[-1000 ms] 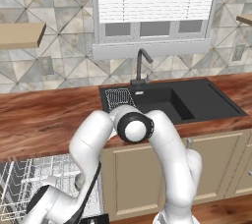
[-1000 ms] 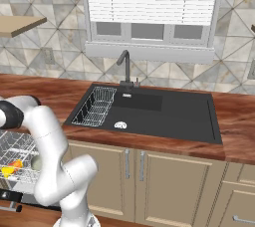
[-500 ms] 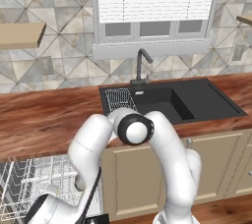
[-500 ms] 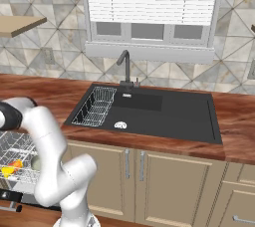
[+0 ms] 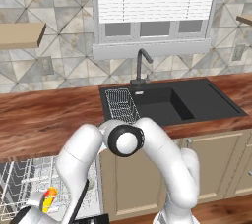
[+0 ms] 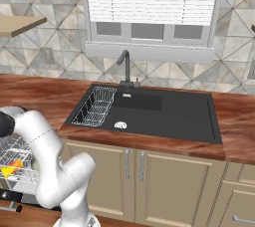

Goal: Pick up the cup and bowl from the counter, place them in the dishwasher, and close the dishwasher door.

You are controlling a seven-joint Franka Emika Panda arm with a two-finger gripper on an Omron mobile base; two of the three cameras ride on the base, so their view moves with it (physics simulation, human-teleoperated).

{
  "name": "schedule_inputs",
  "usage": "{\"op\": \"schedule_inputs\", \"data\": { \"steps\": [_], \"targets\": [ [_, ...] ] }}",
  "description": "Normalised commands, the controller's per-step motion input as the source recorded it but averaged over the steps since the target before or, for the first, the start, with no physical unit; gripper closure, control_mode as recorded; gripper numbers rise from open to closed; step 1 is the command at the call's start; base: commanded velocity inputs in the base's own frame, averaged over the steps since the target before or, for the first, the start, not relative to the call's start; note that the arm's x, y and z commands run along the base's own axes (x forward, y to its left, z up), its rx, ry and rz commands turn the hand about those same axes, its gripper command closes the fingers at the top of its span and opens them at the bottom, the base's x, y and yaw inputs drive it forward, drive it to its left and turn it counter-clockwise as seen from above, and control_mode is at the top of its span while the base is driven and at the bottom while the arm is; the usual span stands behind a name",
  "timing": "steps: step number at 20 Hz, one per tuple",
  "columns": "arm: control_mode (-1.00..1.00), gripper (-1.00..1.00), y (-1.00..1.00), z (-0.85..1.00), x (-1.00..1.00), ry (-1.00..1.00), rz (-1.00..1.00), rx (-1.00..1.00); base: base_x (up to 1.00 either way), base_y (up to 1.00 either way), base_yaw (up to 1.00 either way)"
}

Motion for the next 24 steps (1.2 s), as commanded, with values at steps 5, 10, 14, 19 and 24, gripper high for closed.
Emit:
{"op": "schedule_inputs", "data": {
  "steps": [5,10,14,19,24],
  "targets": [
    [-1.0,-1.0,0.26,-0.18,-0.48,-0.24,0.0,-0.12,0.0,0.0,0.0],
    [-1.0,-1.0,0.18,-0.44,-0.58,-0.31,0.0,-0.03,0.0,0.0,0.0],
    [-1.0,-1.0,0.13,-0.51,-0.57,-0.31,0.0,0.0,0.0,0.0,0.0],
    [-1.0,-1.0,0.02,-0.59,-0.36,-0.26,0.0,0.0,0.0,0.0,0.0],
    [-1.0,-1.0,0.0,-0.56,-0.03,-0.15,0.0,0.0,0.0,0.0,0.0]
  ]
}}
